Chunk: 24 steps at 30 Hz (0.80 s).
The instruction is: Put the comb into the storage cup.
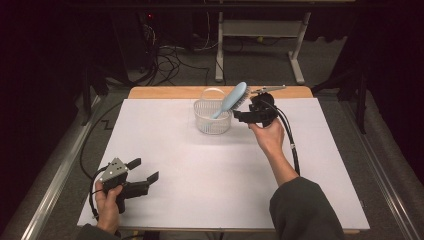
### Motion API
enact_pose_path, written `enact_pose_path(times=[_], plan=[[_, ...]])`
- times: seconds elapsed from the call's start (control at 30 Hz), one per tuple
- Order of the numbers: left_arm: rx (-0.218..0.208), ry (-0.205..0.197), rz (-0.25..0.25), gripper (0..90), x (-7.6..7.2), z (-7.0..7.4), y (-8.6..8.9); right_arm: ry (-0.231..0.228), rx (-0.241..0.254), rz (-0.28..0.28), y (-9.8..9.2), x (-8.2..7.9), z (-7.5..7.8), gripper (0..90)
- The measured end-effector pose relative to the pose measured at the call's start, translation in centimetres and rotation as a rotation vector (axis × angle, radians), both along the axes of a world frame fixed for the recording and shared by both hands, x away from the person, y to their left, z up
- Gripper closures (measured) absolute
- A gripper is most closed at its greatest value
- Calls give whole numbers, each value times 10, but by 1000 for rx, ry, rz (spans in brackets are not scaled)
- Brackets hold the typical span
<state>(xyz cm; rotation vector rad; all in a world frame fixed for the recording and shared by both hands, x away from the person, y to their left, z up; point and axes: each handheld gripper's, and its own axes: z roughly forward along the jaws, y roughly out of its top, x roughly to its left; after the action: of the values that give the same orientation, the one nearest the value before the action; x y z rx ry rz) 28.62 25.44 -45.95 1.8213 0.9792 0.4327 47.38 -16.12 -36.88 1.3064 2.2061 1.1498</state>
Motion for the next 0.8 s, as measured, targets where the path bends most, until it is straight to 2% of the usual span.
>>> enact_pose_path(times=[0.8], plan=[[-3, 2, 5, 161, 1, 0, 0, -10, 25, -13, -17, -7, -2, 306]])
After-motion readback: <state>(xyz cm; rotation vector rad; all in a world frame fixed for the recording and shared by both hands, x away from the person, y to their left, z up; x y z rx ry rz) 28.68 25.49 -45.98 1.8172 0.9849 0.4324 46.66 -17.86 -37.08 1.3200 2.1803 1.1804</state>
